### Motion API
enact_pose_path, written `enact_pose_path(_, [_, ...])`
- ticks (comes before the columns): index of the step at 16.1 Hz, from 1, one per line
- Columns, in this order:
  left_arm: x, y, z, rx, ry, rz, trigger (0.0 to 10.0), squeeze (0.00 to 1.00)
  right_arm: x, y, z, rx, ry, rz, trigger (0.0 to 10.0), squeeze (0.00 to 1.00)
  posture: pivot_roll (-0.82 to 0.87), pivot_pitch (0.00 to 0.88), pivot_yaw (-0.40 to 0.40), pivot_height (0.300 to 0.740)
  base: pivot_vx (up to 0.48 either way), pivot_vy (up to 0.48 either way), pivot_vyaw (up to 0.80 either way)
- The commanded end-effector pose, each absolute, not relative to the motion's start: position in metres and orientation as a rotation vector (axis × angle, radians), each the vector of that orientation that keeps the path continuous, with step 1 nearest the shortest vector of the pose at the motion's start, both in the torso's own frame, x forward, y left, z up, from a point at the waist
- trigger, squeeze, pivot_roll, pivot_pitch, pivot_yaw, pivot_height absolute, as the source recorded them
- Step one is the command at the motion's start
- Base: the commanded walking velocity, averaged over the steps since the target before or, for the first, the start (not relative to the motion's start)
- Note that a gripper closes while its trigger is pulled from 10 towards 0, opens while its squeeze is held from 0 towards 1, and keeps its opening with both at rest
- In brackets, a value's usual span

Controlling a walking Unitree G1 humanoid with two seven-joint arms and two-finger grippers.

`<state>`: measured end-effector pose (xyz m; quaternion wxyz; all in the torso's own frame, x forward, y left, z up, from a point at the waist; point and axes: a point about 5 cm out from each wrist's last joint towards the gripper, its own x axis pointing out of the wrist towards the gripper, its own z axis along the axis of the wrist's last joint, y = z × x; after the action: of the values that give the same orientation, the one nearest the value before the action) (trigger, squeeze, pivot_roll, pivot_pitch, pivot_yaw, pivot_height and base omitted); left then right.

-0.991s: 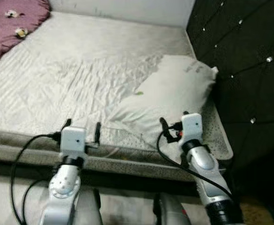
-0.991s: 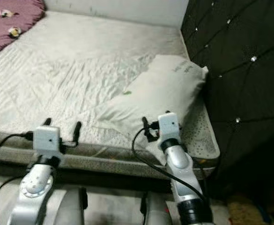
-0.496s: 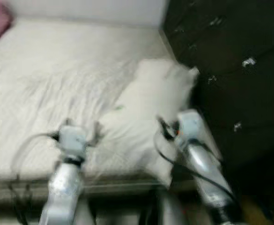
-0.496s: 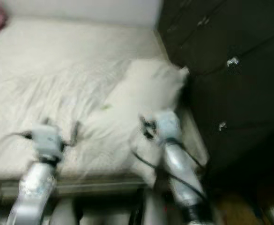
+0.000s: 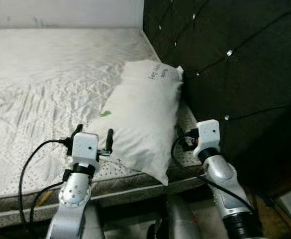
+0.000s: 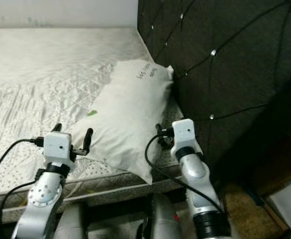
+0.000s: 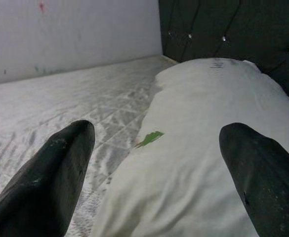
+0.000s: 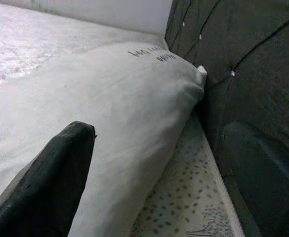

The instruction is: Clean up the room

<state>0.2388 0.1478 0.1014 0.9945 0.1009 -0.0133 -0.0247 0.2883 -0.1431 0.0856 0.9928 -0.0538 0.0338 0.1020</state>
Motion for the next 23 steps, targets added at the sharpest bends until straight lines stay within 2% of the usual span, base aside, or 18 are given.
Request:
enact_pose_path(1, [0.242, 0.152, 0.107, 0.222, -0.036, -0.03, 10.0, 0.0, 0.292, -0.142, 0.089, -0.12, 0.062, 0.223, 10.0, 0.0, 0.02, 0.0, -0.094, 0.606, 0.0, 0.0, 0.0])
enact_pose_path(5, [0.228, 0.166, 0.102, 0.239, -0.003, 0.041, 10.0, 0.0, 0.293, -0.14, 0.085, -0.106, 0.116, 0.259, 10.0, 0.0, 0.03, 0.014, -0.089, 0.556, 0.0, 0.0, 0.0])
enact_pose_path(8, [0.222, 0.159, 0.098, 0.237, 0.011, 0.04, 10.0, 0.0, 0.295, -0.136, 0.077, -0.11, 0.181, 0.312, 10.0, 0.0, 0.03, 0.012, -0.087, 0.516, 0.0, 0.0, 0.0])
enact_pose_path(15, [0.223, 0.161, 0.101, 0.24, 0.018, 0.046, 10.0, 0.0, 0.292, -0.127, 0.069, -0.077, 0.246, 0.409, 10.0, 0.0, 0.03, 0.018, -0.084, 0.516, 0.0, 0.0, 0.0])
enact_pose_path(17, [0.218, 0.165, 0.092, 0.269, 0.091, 0.031, 10.0, 0.0, 0.289, -0.112, 0.067, -0.111, 0.257, 0.519, 10.0, 0.0, 0.05, 0.021, -0.086, 0.516, 0.0, 0.0, 0.0])
enact_pose_path(23, [0.208, 0.175, 0.096, 0.29, 0.095, 0.068, 10.0, 0.0, 0.32, -0.076, 0.078, -0.154, 0.228, 0.543, 10.0, 0.0, 0.11, 0.038, -0.099, 0.516, 0.0, 0.0, 0.0])
